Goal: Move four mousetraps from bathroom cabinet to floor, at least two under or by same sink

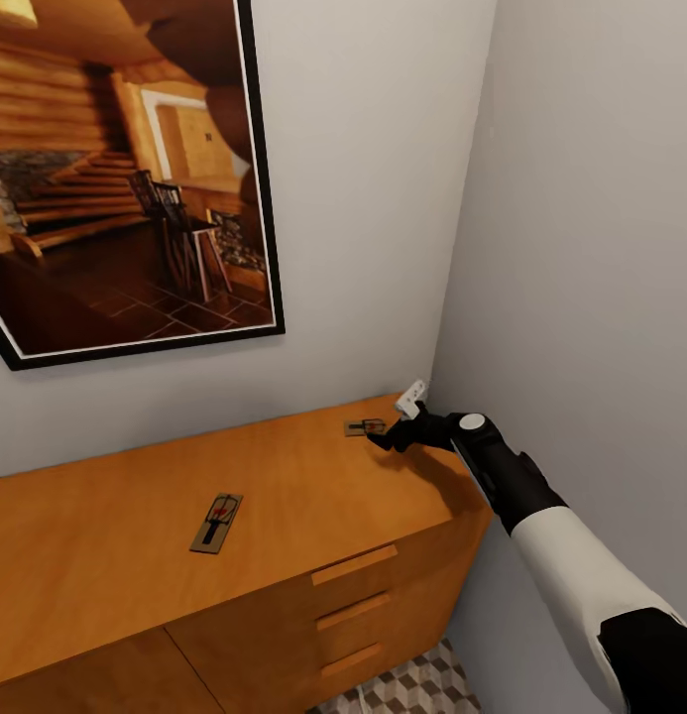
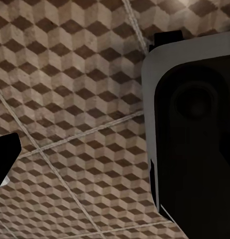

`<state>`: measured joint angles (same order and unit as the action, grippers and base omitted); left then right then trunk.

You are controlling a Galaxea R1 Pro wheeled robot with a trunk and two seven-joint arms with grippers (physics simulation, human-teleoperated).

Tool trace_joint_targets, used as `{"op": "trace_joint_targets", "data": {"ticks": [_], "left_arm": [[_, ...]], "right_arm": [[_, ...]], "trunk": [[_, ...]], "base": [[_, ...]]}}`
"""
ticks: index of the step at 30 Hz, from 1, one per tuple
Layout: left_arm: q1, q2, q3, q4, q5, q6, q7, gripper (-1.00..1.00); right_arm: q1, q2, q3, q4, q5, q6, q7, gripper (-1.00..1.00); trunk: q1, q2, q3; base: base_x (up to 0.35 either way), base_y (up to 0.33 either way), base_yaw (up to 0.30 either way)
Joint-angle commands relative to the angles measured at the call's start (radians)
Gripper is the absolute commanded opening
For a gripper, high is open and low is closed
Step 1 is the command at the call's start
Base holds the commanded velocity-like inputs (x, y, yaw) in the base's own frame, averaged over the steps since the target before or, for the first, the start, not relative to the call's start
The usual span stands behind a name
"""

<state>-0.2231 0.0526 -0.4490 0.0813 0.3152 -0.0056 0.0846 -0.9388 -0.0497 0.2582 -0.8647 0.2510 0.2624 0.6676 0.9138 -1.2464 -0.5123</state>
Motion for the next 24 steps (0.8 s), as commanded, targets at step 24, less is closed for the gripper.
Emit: {"op": "trace_joint_targets", "data": {"ticks": [24], "left_arm": [[0.001, 0.001, -0.008, 0.002, 0.008, -0.001, 0.001, 1.00]], "right_arm": [[0.000, -0.062, -0.086, 0.009, -0.015, -0.132, 0.228, 1.00]], "trunk": [[0.000, -0.001, -0.001]], "base": [[0.000, 0.000, 0.000]]}}
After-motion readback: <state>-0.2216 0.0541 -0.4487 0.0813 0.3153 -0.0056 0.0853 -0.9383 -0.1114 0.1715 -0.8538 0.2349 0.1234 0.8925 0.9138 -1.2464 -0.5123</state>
